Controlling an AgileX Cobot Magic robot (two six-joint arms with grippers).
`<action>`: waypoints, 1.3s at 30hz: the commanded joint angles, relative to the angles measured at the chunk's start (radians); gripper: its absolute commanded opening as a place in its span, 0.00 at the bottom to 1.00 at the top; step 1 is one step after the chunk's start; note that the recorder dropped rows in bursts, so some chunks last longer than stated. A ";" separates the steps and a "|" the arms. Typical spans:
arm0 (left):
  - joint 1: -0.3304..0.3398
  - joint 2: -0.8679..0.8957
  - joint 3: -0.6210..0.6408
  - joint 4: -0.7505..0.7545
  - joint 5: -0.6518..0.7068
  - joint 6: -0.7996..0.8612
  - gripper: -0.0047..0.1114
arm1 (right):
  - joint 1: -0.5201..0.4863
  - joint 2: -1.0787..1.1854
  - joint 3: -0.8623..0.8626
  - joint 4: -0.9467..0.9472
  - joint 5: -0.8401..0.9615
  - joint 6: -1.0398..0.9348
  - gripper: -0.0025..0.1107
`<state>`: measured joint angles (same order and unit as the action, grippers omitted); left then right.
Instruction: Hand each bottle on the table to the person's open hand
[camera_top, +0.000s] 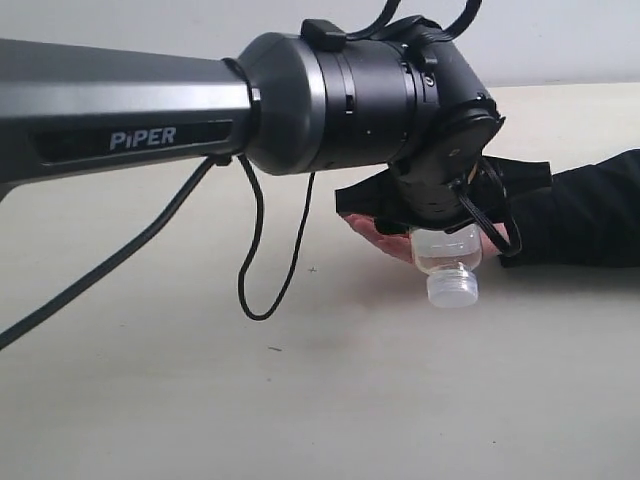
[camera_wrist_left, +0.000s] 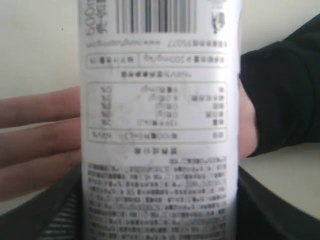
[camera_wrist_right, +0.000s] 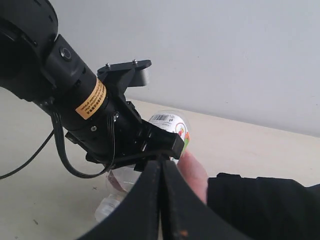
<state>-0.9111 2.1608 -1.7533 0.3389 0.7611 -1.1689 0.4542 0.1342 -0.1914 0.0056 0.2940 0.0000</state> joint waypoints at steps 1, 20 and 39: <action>0.007 0.003 0.000 0.040 -0.008 -0.015 0.04 | -0.002 -0.004 0.004 0.001 -0.005 0.000 0.02; 0.015 0.051 0.000 -0.011 0.018 0.051 0.60 | -0.002 -0.004 0.004 0.001 -0.005 0.000 0.02; 0.015 -0.009 -0.009 -0.041 0.030 0.214 0.94 | -0.002 -0.004 0.004 0.005 -0.005 0.000 0.02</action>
<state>-0.8997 2.1976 -1.7533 0.2964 0.7786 -0.9952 0.4542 0.1342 -0.1914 0.0056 0.2940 0.0000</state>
